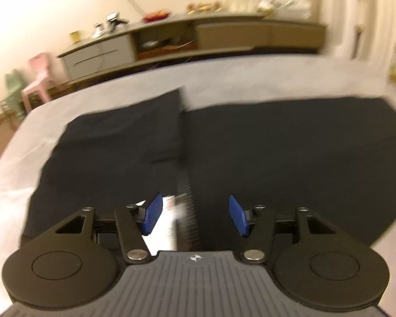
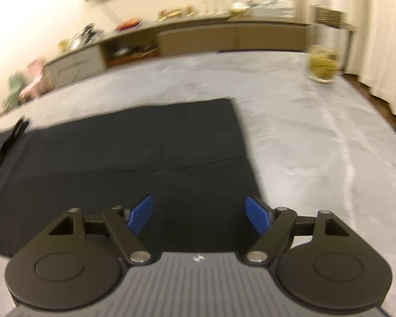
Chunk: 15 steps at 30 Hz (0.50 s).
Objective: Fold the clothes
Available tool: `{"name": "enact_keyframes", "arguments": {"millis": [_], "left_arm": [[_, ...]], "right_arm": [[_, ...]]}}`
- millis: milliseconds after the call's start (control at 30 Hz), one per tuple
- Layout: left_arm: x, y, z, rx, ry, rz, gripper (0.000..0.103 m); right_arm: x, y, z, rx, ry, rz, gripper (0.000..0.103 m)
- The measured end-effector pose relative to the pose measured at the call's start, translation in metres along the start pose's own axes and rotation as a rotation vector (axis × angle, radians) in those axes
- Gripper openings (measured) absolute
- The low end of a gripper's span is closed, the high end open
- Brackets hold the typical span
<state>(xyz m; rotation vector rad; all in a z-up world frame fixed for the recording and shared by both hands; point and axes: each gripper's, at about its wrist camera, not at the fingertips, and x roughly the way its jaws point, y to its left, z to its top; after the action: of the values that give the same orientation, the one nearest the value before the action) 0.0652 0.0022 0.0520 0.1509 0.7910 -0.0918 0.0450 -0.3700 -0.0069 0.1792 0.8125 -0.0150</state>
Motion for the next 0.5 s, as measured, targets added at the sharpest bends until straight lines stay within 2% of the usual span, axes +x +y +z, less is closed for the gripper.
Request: {"name": "enact_keyframes", "arguments": {"millis": [100,233,267,333,367,400,500], "left_arm": [[-0.007,-0.032,0.020,0.004,-0.038,-0.105,0.059],[0.000,-0.090,0.055,-0.011,-0.035,-0.295,0.061],[0.004,-0.105,0.066,-0.018,-0.028,-0.341,0.061],[0.016,-0.137,0.086,-0.049,-0.008,-0.431,0.064],[0.023,-0.153,0.096,-0.064,0.005,-0.471,0.067],[0.029,-0.170,0.105,-0.066,0.017,-0.504,0.068],[0.044,-0.225,0.129,0.021,0.023,-0.524,0.075]], "right_arm": [[0.000,-0.004,-0.004,0.025,0.003,-0.019,0.081],[0.012,0.003,-0.010,-0.038,0.004,-0.087,0.081],[0.013,0.007,-0.012,-0.062,-0.007,-0.092,0.076],[0.012,0.012,-0.015,-0.094,-0.029,-0.074,0.054],[0.010,0.015,-0.015,-0.107,-0.030,-0.056,0.022],[0.010,0.018,-0.015,-0.121,-0.032,-0.047,0.006],[0.005,0.040,-0.021,-0.257,-0.099,-0.117,0.005]]}}
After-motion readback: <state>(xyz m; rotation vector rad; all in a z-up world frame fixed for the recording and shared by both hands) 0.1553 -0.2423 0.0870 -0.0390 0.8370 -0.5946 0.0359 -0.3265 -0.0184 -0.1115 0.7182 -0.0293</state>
